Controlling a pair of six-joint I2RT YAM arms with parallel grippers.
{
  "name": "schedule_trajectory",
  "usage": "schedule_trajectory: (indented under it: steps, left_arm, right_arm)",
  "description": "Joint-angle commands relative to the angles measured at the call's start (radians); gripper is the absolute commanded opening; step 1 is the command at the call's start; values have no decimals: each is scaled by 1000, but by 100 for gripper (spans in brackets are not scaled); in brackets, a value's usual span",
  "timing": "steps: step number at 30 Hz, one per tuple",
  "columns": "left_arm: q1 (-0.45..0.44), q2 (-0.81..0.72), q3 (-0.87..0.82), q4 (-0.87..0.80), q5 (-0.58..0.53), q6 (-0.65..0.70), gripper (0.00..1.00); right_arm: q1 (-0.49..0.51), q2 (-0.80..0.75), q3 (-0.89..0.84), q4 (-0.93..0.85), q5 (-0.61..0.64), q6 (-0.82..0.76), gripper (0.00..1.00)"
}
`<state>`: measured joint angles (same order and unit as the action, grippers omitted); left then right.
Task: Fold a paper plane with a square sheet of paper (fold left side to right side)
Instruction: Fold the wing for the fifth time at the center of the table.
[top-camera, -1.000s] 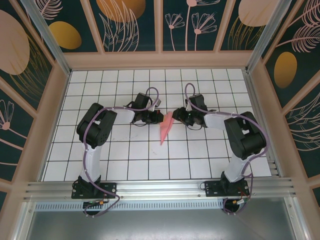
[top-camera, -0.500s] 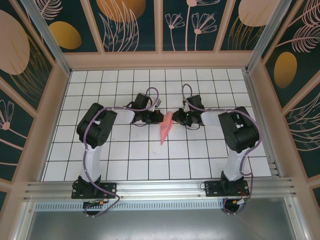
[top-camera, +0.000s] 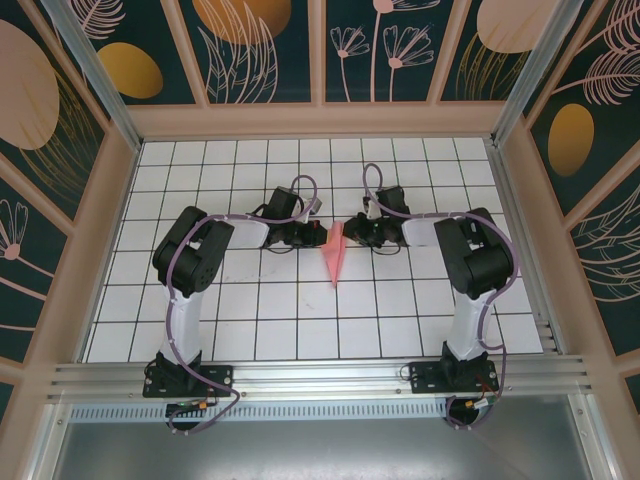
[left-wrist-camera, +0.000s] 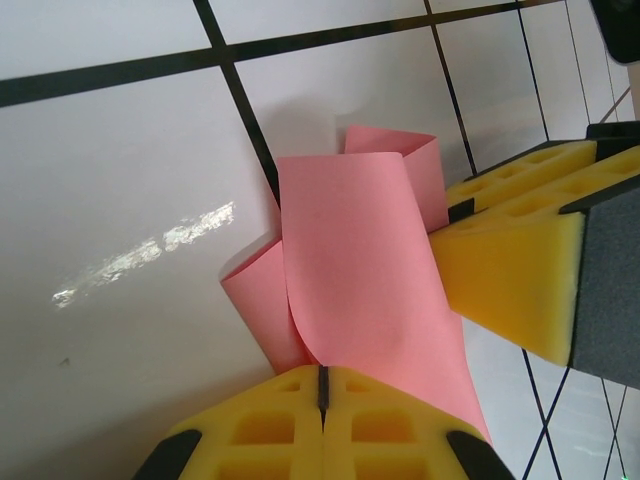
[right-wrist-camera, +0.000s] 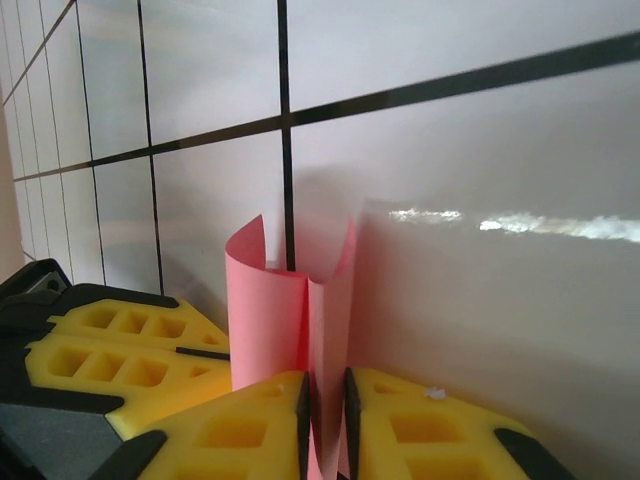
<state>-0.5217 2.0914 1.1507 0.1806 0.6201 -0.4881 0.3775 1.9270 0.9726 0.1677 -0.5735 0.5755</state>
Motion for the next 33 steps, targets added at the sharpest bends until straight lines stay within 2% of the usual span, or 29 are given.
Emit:
schedule_trajectory:
  steps: [1, 4, 6, 12, 19, 25, 30, 33]
  left_arm:
    - [-9, 2, -20, -4, -5, -9, 5]
    - [-8, 4, -20, 2, 1, -14, 5]
    - [-9, 0, -20, 5, 3, -14, 5]
    - [-9, -16, -23, 10, 11, -18, 5]
    - [-9, -36, -24, 11, 18, -20, 5]
    - [-10, -49, -23, 3, 18, -18, 5]
    - [-12, -64, -22, -5, 17, -15, 6]
    - [-11, -69, -20, -7, 16, -15, 5]
  right_arm:
    - [-14, -52, -12, -19, 10, -55, 27]
    - [-26, -111, -34, -38, 35, -72, 36]
    - [-27, -140, -49, -49, 34, -76, 39]
    - [-23, -152, -88, -51, 23, -64, 38]
    - [-15, -59, -38, -18, -11, -48, 34]
    - [-6, 0, -10, 5, -43, -39, 28]
    - [-5, 7, -12, 18, -57, -37, 15]
    - [-5, 8, -11, 22, -60, -39, 10]
